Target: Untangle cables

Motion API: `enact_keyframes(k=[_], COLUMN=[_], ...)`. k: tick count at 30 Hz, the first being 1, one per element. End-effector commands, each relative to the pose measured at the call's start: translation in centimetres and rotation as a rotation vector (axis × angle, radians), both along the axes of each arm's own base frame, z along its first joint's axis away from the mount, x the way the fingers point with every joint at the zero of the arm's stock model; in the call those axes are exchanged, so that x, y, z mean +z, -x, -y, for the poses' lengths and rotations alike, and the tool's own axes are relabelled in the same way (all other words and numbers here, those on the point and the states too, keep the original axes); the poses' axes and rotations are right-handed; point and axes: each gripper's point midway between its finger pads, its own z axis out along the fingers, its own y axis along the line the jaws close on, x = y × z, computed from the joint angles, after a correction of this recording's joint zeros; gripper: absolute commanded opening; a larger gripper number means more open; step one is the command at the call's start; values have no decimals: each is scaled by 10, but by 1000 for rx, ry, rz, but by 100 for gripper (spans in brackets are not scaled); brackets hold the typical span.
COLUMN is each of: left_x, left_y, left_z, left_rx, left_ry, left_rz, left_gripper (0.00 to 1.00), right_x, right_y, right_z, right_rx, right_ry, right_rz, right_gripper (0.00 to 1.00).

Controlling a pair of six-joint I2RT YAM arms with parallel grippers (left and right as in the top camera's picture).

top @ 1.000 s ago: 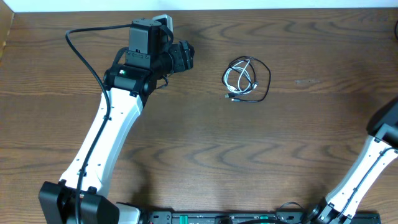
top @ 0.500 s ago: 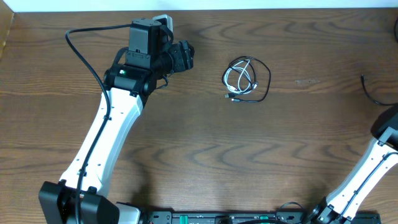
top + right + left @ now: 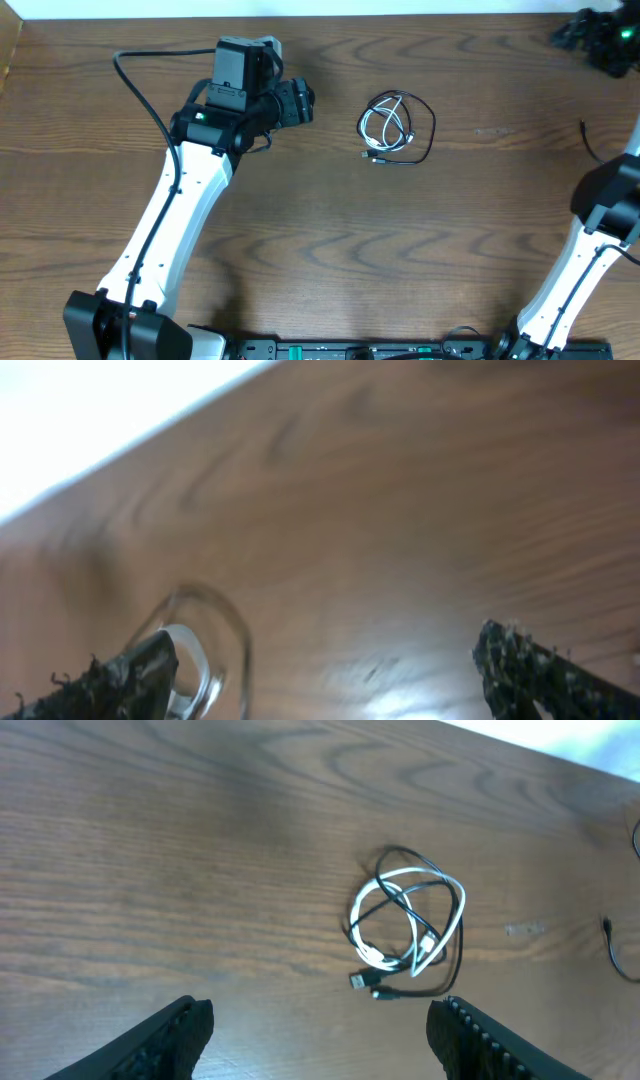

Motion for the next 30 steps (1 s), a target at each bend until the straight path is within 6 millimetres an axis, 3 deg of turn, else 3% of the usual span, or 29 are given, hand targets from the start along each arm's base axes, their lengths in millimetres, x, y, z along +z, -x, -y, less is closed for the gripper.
enact_keyframes(k=[1,5,10,17,24,30], left_x=[-9,-16,-26,-29,-30,-32], left_y=[6,15,13,8,8,9], left_z=[9,17,-15,-47,-50,-57], left_rx=[6,5,142,222,229,247], left_ry=[11,9,-80,-84,-91,-124], left_rz=[-45,-86,-113,-137,-141,-145], left_gripper=[74,73,74,74,74,74], right_x=[3,-3,-8,-29,-49,-84], right_y=[2,17,28,38,50,72], right_z=[-58,-106,-163,-204,-255,-286], right_rx=[174,276,381,219,226,302], right_ry=[-31,-47,-32,143,216,239], right_rz=[6,-64,-115,-283,-327,-400], right_gripper=[92,86,69,59,48,47])
